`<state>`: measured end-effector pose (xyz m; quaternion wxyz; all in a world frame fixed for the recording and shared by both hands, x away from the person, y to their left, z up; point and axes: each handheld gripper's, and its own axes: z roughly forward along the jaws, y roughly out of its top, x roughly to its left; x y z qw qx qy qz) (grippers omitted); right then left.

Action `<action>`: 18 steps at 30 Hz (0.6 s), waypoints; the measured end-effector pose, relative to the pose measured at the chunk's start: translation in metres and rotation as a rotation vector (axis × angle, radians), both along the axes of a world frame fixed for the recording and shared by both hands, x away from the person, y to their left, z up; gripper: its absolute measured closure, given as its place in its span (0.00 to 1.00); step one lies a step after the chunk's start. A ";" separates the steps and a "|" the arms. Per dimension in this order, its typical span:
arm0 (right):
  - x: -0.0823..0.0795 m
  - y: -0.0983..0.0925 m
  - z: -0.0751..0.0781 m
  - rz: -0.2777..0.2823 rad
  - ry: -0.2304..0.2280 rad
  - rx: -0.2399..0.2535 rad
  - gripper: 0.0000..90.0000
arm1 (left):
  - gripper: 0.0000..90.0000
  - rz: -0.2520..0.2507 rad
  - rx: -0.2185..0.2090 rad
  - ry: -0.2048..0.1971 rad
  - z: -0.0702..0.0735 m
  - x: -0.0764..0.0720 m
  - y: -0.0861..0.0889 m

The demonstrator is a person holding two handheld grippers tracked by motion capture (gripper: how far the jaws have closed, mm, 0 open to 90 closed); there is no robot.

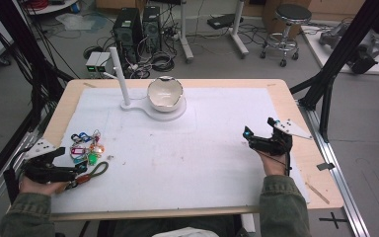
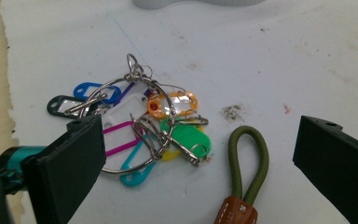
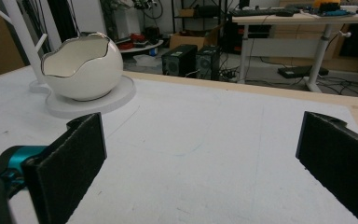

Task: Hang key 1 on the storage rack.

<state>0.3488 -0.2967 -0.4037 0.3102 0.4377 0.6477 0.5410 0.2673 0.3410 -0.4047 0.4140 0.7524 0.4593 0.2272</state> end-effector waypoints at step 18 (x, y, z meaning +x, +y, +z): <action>0.001 0.001 0.000 0.003 0.008 -0.003 0.01 | 0.11 -0.123 0.099 0.144 -0.010 0.003 -0.010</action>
